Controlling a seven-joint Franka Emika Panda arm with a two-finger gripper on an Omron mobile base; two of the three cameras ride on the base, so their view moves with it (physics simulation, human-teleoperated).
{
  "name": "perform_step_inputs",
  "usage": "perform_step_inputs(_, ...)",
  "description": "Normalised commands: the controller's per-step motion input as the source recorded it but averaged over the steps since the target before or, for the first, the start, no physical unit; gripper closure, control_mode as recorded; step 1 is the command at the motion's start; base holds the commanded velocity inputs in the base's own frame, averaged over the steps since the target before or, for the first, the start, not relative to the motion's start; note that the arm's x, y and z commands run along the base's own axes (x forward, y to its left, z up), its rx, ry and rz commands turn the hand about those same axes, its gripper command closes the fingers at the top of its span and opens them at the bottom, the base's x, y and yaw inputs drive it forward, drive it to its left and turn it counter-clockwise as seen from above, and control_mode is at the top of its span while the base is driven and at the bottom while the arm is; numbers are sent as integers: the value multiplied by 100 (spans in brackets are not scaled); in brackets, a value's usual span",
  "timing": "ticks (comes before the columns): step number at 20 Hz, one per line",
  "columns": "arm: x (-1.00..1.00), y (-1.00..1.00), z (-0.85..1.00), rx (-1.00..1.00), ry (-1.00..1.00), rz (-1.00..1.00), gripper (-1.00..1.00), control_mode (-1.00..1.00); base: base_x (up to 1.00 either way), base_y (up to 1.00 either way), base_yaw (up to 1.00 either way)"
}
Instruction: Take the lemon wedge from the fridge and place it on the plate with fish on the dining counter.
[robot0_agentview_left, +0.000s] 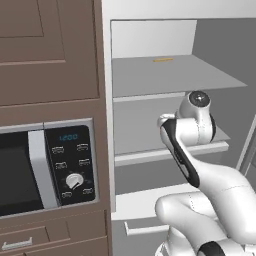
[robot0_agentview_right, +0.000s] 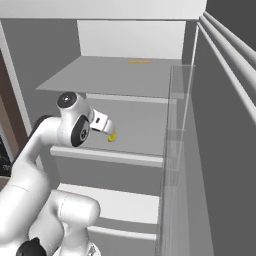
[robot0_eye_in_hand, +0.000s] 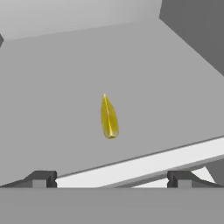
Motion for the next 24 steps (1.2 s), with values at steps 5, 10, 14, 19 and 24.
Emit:
perform_step_inputs(5, 14, 0, -36, 0, 0, 3, -100, -100, 0, 0, 0)
perform_step_inputs(10, 9, 0, -36, 0, 0, 4, -100, -100, 0, 0, 0)
perform_step_inputs(14, 15, -4, -28, 0, 0, 4, -100, -100, 0, 0, 0)
perform_step_inputs(19, 22, -8, -21, 0, 0, 2, -100, -100, 0, 0, 0)
perform_step_inputs(24, 33, -9, -21, 0, 0, 1, -100, -100, 0, 0, 0)
